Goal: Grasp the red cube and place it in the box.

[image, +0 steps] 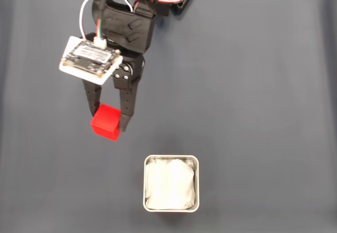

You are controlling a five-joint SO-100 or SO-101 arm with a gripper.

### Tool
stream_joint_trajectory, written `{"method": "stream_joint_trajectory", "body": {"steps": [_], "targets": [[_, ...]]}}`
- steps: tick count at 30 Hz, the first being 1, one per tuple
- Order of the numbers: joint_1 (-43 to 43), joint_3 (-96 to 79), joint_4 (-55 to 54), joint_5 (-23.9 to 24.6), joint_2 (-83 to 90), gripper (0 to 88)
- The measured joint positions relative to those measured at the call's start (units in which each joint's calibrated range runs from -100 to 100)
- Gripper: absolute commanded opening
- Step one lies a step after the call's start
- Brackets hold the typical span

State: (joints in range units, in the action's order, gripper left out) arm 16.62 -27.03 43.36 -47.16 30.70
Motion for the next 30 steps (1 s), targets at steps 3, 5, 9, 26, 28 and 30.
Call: {"method": "stream_joint_trajectory", "body": {"steps": [3, 5, 9, 26, 28, 30], "targets": [[-0.89, 0.00, -1.83, -0.39, -0.43, 2.8], [-1.41, 0.00, -3.02, -0.59, -1.65, 2.8], [-2.30, 0.00, -5.49, -1.03, -3.99, 2.6], [-7.72, 1.27, -10.10, -1.90, -11.55, 1.9], [-8.38, 1.45, -11.06, -1.90, -11.98, 1.9], [-8.98, 1.45, -12.01, -1.95, -12.68, 1.8]]}}
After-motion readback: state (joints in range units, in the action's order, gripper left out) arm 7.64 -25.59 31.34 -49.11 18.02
